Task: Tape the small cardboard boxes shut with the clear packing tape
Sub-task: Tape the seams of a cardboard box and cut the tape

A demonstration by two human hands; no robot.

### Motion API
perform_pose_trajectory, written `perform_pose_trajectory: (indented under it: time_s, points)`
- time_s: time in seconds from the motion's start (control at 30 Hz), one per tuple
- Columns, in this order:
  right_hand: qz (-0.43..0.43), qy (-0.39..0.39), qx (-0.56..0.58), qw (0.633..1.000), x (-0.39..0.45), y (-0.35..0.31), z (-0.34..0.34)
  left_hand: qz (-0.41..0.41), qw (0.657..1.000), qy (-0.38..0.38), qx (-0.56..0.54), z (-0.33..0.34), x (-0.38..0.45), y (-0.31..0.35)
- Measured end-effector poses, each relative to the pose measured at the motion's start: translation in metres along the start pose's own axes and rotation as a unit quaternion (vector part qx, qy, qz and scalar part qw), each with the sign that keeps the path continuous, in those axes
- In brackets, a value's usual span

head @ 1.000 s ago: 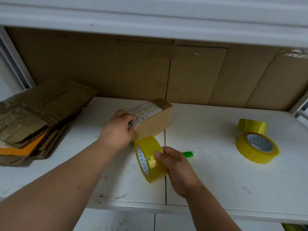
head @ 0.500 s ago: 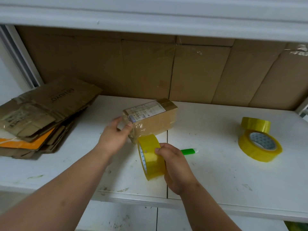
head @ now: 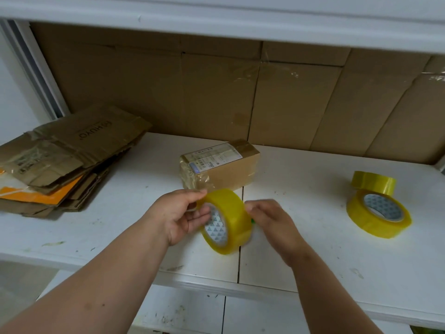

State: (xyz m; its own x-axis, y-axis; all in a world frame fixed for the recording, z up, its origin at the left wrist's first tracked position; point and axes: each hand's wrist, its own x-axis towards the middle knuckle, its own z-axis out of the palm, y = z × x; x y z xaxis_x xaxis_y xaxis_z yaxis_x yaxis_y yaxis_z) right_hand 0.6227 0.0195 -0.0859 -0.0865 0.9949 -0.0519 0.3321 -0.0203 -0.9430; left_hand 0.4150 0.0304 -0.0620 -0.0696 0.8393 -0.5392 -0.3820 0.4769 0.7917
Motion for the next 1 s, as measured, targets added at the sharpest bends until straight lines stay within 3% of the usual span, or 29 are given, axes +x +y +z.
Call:
perform_pose_trajectory:
  time_s: [0.1,0.33,0.4,0.47,0.53,0.57,0.63,0.7,0.73,0.87,1.0]
  points:
    - [-0.023,0.007,-0.053,0.998,0.012,0.004,-0.009,0.0,1.0,0.014,-0.009,0.007,-0.004,-0.002]
    - [-0.02,-0.214,-0.009,0.977,0.0,-0.007,-0.012,0.014,1.0,0.014,-0.006,0.014,-0.005,-0.006]
    - [-0.009,-0.147,0.019,0.989,0.007,-0.004,-0.016,0.02,1.0,0.015,-0.002,0.014,-0.007,-0.006]
    - [-0.002,-0.024,-0.109,0.994,0.021,0.005,-0.019,0.023,1.0,0.014,-0.009,0.014,-0.008,-0.006]
    - [0.005,-0.033,-0.383,0.923,0.03,0.016,-0.021,0.026,0.999,0.014,-0.021,0.014,-0.009,-0.007]
    - [0.011,-0.05,-0.469,0.882,0.033,0.022,-0.022,0.026,0.999,0.016,-0.026,0.014,-0.009,-0.007]
    - [0.002,-0.041,-0.543,0.839,0.037,0.034,-0.024,0.028,0.999,0.02,-0.03,0.014,-0.011,-0.008]
    - [-0.024,-0.011,-0.572,0.82,0.039,0.037,-0.024,0.032,0.999,0.026,-0.031,0.012,-0.011,-0.008]
    - [-0.032,-0.001,-0.563,0.826,0.04,0.035,-0.024,0.033,0.999,0.026,-0.031,0.012,-0.011,-0.008]
    - [-0.08,0.024,-0.377,0.922,0.038,0.004,-0.025,0.031,0.998,0.01,-0.058,0.011,-0.013,-0.009]
    - [-0.187,0.001,-0.368,0.911,0.041,-0.035,-0.015,0.023,0.995,0.002,-0.093,0.013,-0.016,-0.011]
